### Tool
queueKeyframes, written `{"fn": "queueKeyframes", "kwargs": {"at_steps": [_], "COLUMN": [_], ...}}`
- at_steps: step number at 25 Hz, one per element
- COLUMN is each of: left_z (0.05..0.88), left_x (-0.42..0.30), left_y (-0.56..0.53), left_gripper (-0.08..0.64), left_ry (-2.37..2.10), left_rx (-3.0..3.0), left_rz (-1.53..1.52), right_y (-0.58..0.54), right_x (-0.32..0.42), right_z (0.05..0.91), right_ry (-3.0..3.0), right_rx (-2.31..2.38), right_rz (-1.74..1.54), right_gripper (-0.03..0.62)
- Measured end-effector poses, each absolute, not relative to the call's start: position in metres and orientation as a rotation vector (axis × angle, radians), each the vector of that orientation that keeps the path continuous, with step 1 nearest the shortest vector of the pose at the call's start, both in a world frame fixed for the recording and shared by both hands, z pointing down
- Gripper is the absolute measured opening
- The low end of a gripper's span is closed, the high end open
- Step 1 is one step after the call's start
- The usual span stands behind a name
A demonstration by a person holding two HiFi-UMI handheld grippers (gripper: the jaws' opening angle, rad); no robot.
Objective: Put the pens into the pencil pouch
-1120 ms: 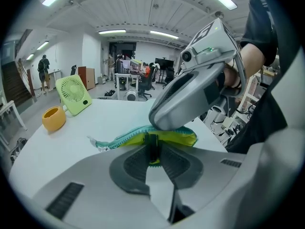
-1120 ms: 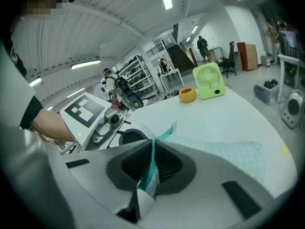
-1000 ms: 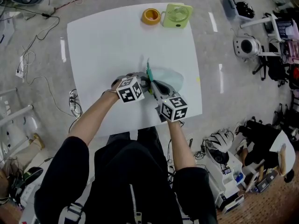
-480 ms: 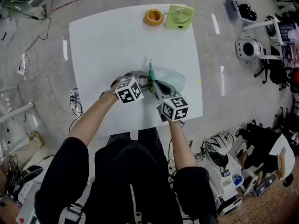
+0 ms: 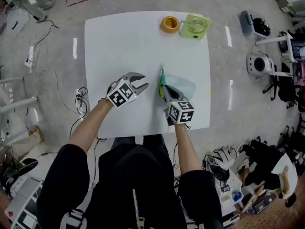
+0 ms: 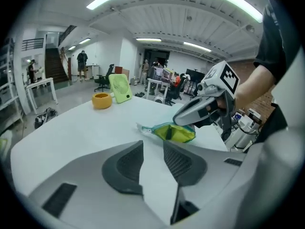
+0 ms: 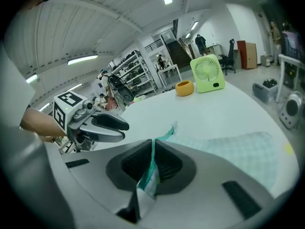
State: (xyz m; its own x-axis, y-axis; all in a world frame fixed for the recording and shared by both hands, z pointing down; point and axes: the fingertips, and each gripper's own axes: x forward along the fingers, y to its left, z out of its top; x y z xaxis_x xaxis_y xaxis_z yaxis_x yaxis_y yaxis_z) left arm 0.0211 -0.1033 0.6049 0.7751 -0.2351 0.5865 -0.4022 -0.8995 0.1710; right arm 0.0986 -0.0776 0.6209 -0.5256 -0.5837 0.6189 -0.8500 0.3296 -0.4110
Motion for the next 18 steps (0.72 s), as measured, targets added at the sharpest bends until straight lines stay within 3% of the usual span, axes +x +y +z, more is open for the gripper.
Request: {"fn": "queueKeyframes", "kwargs": {"at_steps": [8,13,18], "left_z": [0.577,0.563,0.547], "left_x": [-0.034,-0.064,-0.077], "left_y": [-0.108,-0.102,-0.092], "left_gripper": [0.133,0.061,0.043], "left_ry": [-0.828,-0.976,-1.048], "left_rx": [2.446,2.388,2.381], "left_rz": [0.511,0.408,0.385], "right_y": [-0.071,-0.070,-0.066], "right_x": [0.095,0.094,0.096], "right_z": [0.648,0.666,0.681], "right_ry": [-2.170,-2.118,-2.078], "right_rx": [1.225,1.190,1.154], "right_rz": [1.010,1.008,1.010], "right_gripper": [0.034,0.041,0.053]}}
